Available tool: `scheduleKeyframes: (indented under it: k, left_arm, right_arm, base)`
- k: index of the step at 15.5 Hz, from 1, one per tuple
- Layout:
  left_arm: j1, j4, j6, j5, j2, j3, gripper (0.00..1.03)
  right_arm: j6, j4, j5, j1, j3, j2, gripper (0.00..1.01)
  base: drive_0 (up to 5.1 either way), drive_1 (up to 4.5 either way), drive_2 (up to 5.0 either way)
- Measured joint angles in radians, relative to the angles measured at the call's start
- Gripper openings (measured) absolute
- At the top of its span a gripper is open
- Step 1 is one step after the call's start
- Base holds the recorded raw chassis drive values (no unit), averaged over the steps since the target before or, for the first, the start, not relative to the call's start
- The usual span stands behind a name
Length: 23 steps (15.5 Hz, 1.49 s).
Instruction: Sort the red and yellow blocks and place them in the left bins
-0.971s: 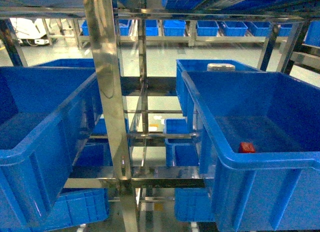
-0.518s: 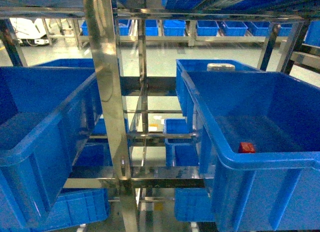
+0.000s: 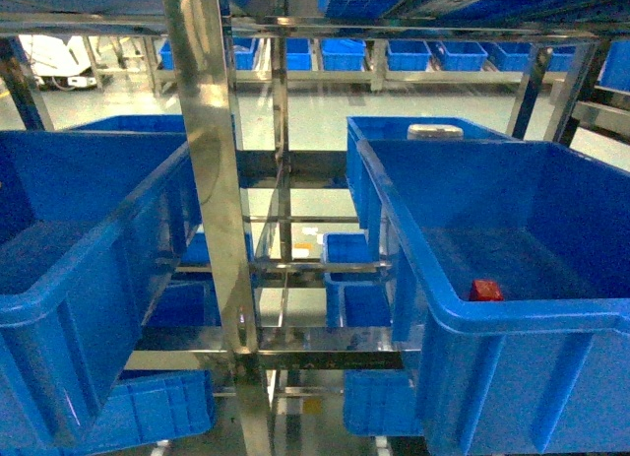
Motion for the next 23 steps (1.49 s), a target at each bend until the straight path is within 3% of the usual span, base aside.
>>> scheduleKeyframes:
  k: [4,6,7,10,12,15,17,19,20,21,22,23]
  left_arm:
    - [0.006,-0.031,-0.004,0.011,-0.002,0.011,0.69]
    - [-0.029,-0.063,-0.023,0.024,-0.102,-0.042,0.95]
    - [-0.043,-0.072,-0.023,0.031,-0.161,-0.077,1.00]
    - [-0.066,-0.112,-0.027,0.045,-0.354,-0.204,0.98]
    - [-0.071,-0.221,-0.069,0.084,-0.573,-0.298,0.98]
    - [-0.174,-0.402,-0.114,0.046,-0.948,-0.333,0.98]
    - [-0.257,-0.459,-0.135,0.006,-1.093,-0.332,0.98]
    - [-0.269,-0.456,-0.137,0.003,-1.114,-0.329,0.98]
    - [-0.265,-0.459,-0.139,-0.003,-1.108,-0.328,0.98]
    - [-0.266,-0.463,-0.134,-0.014,-1.098,-0.330,0.97]
    - [-0.280,-0.420,-0.073,-0.098,-1.120,-0.369,0.83]
    - [-0.280,-0.410,-0.037,-0.114,-1.161,-0.415,0.73]
  right_arm:
    - [0.000,0.000,0.000,0.000,0.000,0.000,0.98]
    - [0.000,-0.001,0.000,0.000,0.000,0.000,0.98]
    - [0.000,0.000,0.000,0.000,0.000,0.000,0.98]
    - [0.000,0.000,0.000,0.000,0.000,0.000,0.98]
    - [0.000,0.000,0.000,0.000,0.000,0.000,0.98]
    - [0.000,-0.001,0.000,0.000,0.000,0.000,0.98]
    - [0.000,0.000,0.000,0.000,0.000,0.000,0.98]
    - [0.000,0.001,0.000,0.000,0.000,0.000,0.98]
    - [0.001,0.024,0.019,0.002,-0.005,0.002,0.97]
    - [0.001,0.130,0.126,0.015,-0.043,-0.003,0.87]
    - [0.001,0.158,0.187,0.016,-0.100,-0.047,0.72]
    - [0.001,0.154,0.196,0.016,-0.137,-0.079,0.61]
  base:
    - [0.0,0.00,0.0]
    - [0.0,0.00,0.0]
    - [0.0,0.00,0.0]
    - [0.0,0.00,0.0]
    - [0.0,0.00,0.0]
    - [0.0,0.00,0.0]
    - [0.0,0.00,0.0]
    - [0.0,0.00,0.0]
    - [0.0,0.00,0.0]
    - [0.0,0.00,0.0]
    - [0.0,0.00,0.0]
    - [0.0,0.00,0.0]
